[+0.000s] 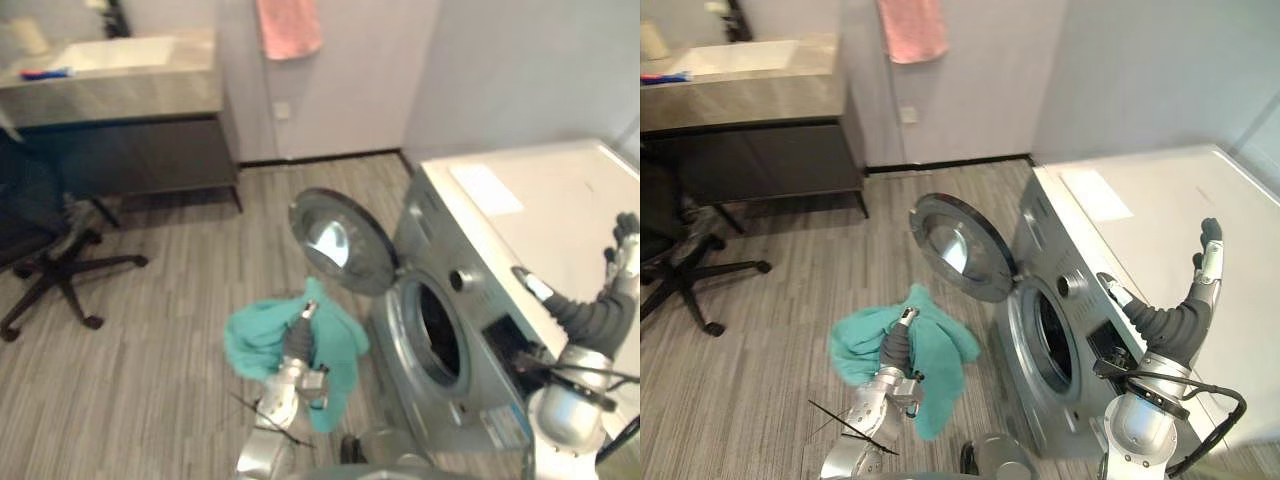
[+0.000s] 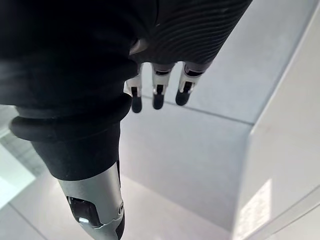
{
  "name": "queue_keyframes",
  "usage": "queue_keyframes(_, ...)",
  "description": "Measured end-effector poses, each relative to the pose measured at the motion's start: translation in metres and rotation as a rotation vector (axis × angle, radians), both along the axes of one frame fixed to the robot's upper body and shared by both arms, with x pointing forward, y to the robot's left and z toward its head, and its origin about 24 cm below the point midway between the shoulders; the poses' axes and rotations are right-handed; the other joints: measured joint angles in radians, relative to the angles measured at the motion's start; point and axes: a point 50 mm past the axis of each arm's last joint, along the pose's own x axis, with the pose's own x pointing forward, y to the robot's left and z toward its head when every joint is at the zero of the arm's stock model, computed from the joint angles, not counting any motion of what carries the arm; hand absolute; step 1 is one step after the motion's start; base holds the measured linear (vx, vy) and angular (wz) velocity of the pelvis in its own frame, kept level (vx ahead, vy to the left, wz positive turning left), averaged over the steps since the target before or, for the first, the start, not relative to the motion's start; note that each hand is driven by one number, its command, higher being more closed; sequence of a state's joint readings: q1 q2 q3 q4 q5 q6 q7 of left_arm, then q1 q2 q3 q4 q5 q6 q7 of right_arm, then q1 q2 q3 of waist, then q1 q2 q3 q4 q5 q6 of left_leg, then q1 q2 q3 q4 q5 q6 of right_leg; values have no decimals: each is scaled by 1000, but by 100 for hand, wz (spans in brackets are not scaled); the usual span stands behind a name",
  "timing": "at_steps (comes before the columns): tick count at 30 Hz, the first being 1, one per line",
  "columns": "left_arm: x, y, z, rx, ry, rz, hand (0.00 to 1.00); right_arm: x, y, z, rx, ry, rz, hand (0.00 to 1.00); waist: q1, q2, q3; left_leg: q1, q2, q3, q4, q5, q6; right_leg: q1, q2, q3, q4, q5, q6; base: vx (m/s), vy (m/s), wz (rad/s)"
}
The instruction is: Pick up the laundry basket with both hands and put the clothes into the washing machine.
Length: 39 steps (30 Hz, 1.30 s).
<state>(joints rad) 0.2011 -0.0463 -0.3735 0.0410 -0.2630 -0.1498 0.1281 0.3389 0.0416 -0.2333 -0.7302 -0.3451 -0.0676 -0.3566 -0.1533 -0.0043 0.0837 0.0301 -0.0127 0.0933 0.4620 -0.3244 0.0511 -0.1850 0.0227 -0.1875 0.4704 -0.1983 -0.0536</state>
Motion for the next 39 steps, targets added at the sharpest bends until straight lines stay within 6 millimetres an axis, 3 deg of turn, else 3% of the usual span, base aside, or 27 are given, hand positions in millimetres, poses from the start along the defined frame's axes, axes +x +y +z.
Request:
queue_keyframes(2,-1,3,-1,0,7,16,100,-2,1,11,-24,-53,1,0,5,33,4,-98,79,111,311,13,-11,80,32,1,-46,-51,17,185,-72,41)
queue_keyframes(3,-4,12,-6,3,28,59,100,0,2,14,-32,-73,9,0,16,60,3,-171,178,175,515,87,31,103,77,31,-50,-68,4,170,17,-95)
queue_keyframes(4,-8,23,-11,8,58,109,100,-1,1,14,-29,-79,-3,0,38,81,-5,-206,245,222,637,204,41,119,104,85,-36,-71,-25,215,86,-160)
queue_keyframes(5,-13,32,-19,19,93,146,100,-3,-2,12,-27,-73,-31,0,41,75,-10,-226,269,268,682,341,54,135,103,144,-46,-73,-40,260,144,-164)
queue_keyframes(6,-15,35,-24,26,115,160,100,-6,-5,11,-20,-71,-59,0,37,69,-10,-240,291,300,715,427,62,152,94,190,-72,-72,-54,224,155,-118)
queue_keyframes(7,-15,36,-26,29,125,160,100,-8,-8,10,-16,-66,-86,0,28,71,-10,-253,312,312,739,391,74,168,95,212,-87,-65,-52,255,168,-101)
queue_keyframes(8,-16,36,-30,33,147,155,100,-11,-13,7,1,-56,-131,0,28,64,-9,-264,348,321,740,266,63,182,95,274,-99,-55,-41,193,129,-95)
queue_keyframes(9,-18,35,-33,36,162,153,100,-12,-13,5,11,-50,-138,0,29,59,-10,-269,356,317,716,213,51,189,93,305,-105,-54,-40,231,183,-138)
queue_keyframes(11,-23,35,-43,46,208,148,100,-8,-10,-4,36,-11,-119,0,32,45,-10,-289,338,229,550,100,8,201,78,426,-112,-59,-31,189,285,-161)
queue_keyframes(12,-25,35,-48,45,233,145,100,-4,-10,-13,42,34,-108,0,33,40,-8,-293,304,129,398,68,-37,196,65,493,-104,-72,-20,171,408,-201)
queue_keyframes(15,-29,38,-58,-18,297,169,100,-1,-10,-29,36,151,-79,0,40,39,-6,-231,238,-133,12,73,-75,163,52,691,-46,-136,43,126,423,-186)
queue_keyframes(16,-29,38,-58,-28,299,169,100,-6,-12,-33,22,188,-94,0,40,47,-7,-214,241,-182,-71,75,-79,151,54,734,-24,-166,73,124,479,-167)
queue_keyframes(17,-30,39,-60,-30,306,172,100,-12,-15,-38,1,240,-114,0,36,44,-13,-210,230,-180,-65,127,-191,147,46,769,-10,-190,94,150,490,-125)
queue_keyframes(18,-32,44,-64,-25,329,190,100,-23,-18,-50,7,328,-140,0,21,31,-29,-217,202,-125,-27,98,-188,142,-8,793,-21,-185,115,129,368,-92)
queue_keyframes(19,-31,46,-65,-23,332,200,100,-29,-20,-54,9,361,-158,0,18,7,-39,-222,197,-96,-5,90,-186,127,-24,790,-26,-162,139,154,467,-111)
queue_keyframes(22,-35,47,-71,-13,356,193,100,-43,-28,-62,-1,453,-235,0,26,-18,-32,-249,190,29,113,25,-144,75,-78,833,-83,-74,217,97,501,-135)
queue_keyframes(24,-38,45,-75,-16,378,185,100,-42,-29,-68,-9,489,-246,0,29,-25,-29,-201,189,146,110,-11,-118,37,-95,870,-118,-3,239,-3,410,-181)
queue_keyframes(26,-38,47,-75,-30,378,193,100,-39,-30,-82,15,537,-243,0,53,-20,-26,-151,209,265,62,-24,-102,-15,-99,816,-137,64,209,-43,242,-204)
queue_keyframes(27,-38,51,-75,-30,373,198,100,-33,-31,-99,49,587,-234,0,72,-19,-27,-113,220,373,14,-25,-93,-70,-126,658,-116,84,173,-108,154,-228)
queue_keyframes(28,-38,56,-76,-33,378,211,100,-31,-32,-119,85,660,-232,0,74,-16,-27,-84,220,463,-19,-19,-90,-121,-176,407,-79,70,146,-132,131,-222)
queue_keyframes(29,-39,58,-77,-40,383,222,100,-29,-34,-130,107,700,-233,0,76,-11,-28,-74,221,503,-33,-18,-92,-127,-204,289,-72,59,127,-109,103,-203)
queue_keyframes(30,-39,61,-80,-41,398,237,100,-28,-36,-155,151,794,-231,0,80,2,-32,-53,228,575,-53,-17,-99,-120,-233,120,-91,49,109,-47,38,-170)
queue_keyframes(31,-38,64,-82,-31,403,236,100,-27,-35,-173,180,868,-216,0,82,12,-33,-53,235,612,-59,-19,-109,-108,-232,53,-140,61,96,-18,7,-169)
queue_keyframes(33,-28,65,-83,-6,398,213,100,-32,-32,-211,281,1025,-185,0,72,32,-14,-62,257,652,-61,-7,-126,-94,-216,-22,-266,185,102,24,-48,-105)
queue_keyframes(34,-25,66,-83,0,398,210,100,-39,-30,-224,321,1087,-179,0,71,42,-7,-62,259,648,-64,-3,-130,-83,-207,-24,-295,222,133,125,-111,-62)
queue_keyframes(35,-22,68,-87,5,412,206,100,-48,-28,-239,380,1160,-168,0,65,61,5,-45,261,638,-82,17,-131,-60,-187,-16,-329,245,132,143,-125,-40)
queue_keyframes(39,-24,70,-96,-8,455,217,100,-68,-17,-274,575,1301,-104,0,59,86,0,10,282,589,-152,50,-174,-24,-133,-9,-363,243,115,149,-135,-30)
